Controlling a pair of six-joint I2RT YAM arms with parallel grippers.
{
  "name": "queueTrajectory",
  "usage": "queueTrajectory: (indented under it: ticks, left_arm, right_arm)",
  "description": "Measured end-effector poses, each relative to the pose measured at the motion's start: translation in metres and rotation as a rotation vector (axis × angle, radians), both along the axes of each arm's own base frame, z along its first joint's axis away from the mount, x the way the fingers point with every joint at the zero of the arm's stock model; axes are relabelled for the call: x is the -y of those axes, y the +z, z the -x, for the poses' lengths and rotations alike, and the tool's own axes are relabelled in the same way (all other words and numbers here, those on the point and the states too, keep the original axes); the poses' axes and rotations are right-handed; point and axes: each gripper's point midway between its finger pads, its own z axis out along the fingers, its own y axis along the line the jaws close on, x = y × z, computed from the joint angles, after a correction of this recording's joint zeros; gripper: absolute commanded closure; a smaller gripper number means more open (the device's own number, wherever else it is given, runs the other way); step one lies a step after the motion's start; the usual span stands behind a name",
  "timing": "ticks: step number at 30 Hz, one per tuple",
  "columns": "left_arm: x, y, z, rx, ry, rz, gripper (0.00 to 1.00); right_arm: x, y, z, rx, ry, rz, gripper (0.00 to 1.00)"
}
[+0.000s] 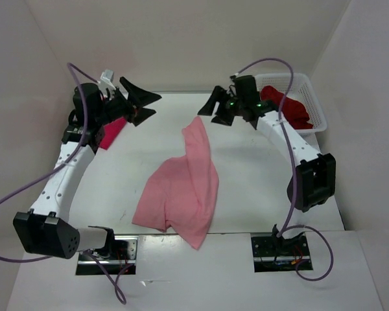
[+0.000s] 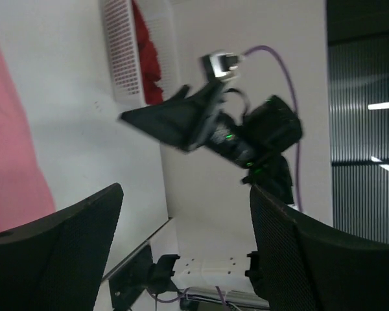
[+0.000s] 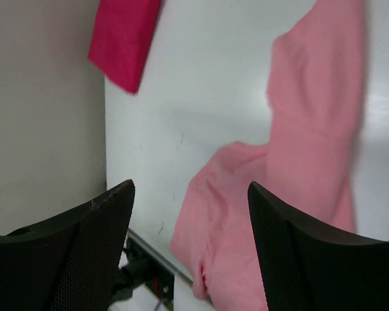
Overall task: Fold and stack the t-shirts
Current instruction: Move the tshirt to the center of the board, then flatten out the tshirt
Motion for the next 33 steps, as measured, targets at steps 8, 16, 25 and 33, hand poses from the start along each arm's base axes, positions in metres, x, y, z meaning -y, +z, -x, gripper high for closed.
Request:
queueTrajectory:
  ticks: [8, 16, 25, 33]
  left_arm:
    - [0.009, 0.055, 0.027, 0.063, -0.056, 0.131, 0.11]
    - [0.012, 0.019, 0.03, -0.044, -0.079, 0.174, 0.1]
    - [0.013, 0.002, 0.033, -0.077, -0.086, 0.161, 0.1]
    - [-0.024, -0.008, 0.007, -0.024, 0.092, 0.019, 0.1]
  right_arm:
    - [-0.096, -0.06, 0.093, -0.1, 0.262, 0.043, 0.24]
    - [-0.109, -0.115, 0.095, -0.181, 0.262, 0.095, 0.28]
    - [-0.135, -0.156, 0.096, -0.217, 0.276, 0.16, 0.33]
    - [-0.138, -0.17, 0.071, -0.162, 0.218, 0.237, 0.33]
